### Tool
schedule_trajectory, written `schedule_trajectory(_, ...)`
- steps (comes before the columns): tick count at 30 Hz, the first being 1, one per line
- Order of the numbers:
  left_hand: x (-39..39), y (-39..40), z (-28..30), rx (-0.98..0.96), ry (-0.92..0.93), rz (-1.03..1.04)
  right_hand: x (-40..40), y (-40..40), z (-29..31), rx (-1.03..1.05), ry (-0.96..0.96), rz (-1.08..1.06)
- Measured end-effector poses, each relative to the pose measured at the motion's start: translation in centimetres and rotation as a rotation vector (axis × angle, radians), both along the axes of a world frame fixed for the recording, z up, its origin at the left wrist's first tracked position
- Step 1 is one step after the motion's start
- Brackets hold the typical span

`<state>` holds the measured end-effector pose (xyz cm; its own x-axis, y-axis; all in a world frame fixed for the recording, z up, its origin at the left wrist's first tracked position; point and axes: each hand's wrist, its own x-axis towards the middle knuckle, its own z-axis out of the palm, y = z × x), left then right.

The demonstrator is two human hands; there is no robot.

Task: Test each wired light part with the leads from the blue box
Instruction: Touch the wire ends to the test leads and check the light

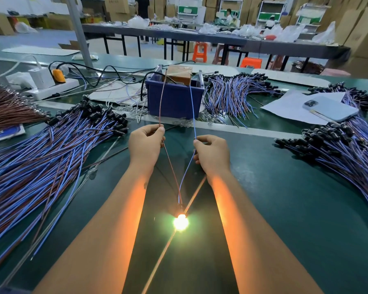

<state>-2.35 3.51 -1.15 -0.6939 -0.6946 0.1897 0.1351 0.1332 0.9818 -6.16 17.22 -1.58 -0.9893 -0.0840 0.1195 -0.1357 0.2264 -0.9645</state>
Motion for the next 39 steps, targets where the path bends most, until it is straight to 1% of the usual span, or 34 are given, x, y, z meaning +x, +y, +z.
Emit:
schedule_trajectory(14, 0.0, -0.1, -0.2, -0.007, -0.008, -0.009, -0.2, 0.2, -0.2, 0.000, 0.011, -0.001)
schedule_trajectory(17, 0.0, 0.0, -0.2, 0.003, -0.020, -0.022, -0.1, 0.0, -0.2, -0.041, 0.033, -0.001)
schedule_trajectory(19, 0.0, 0.4, -0.1, -0.002, -0.024, -0.075, 0.1, -0.3, -0.1, -0.090, 0.077, 0.050)
schedule_trajectory(21, 0.2, 1.1, 0.0, 0.003, -0.023, -0.171, 0.4, -0.6, 0.1, -0.142, 0.124, 0.116)
schedule_trajectory(24, 0.4, 2.1, 0.3, 0.028, -0.036, -0.300, 0.6, -0.9, 0.1, -0.134, 0.172, 0.180)
schedule_trajectory(30, 0.6, 2.0, 0.7, 0.134, -0.044, -0.344, 0.9, -0.8, 0.1, -0.153, 0.174, 0.274)
schedule_trajectory(33, 0.5, 1.6, 0.8, 0.258, -0.022, -0.327, 0.9, -0.8, 0.0, -0.187, 0.147, 0.311)
schedule_trajectory(34, 0.5, 1.4, 0.9, 0.315, -0.003, -0.315, 0.8, -0.7, 0.0, -0.162, 0.146, 0.305)
schedule_trajectory(37, 0.5, 0.9, 1.0, 0.472, 0.075, -0.281, 0.8, -0.5, -0.1, 0.042, 0.219, 0.339)
schedule_trajectory(38, 0.4, 0.8, 0.9, 0.500, 0.097, -0.270, 1.0, -0.5, -0.1, 0.060, 0.241, 0.388)
schedule_trajectory(39, 0.4, 0.7, 0.9, 0.518, 0.114, -0.259, 1.2, -0.6, 0.0, 0.035, 0.249, 0.442)
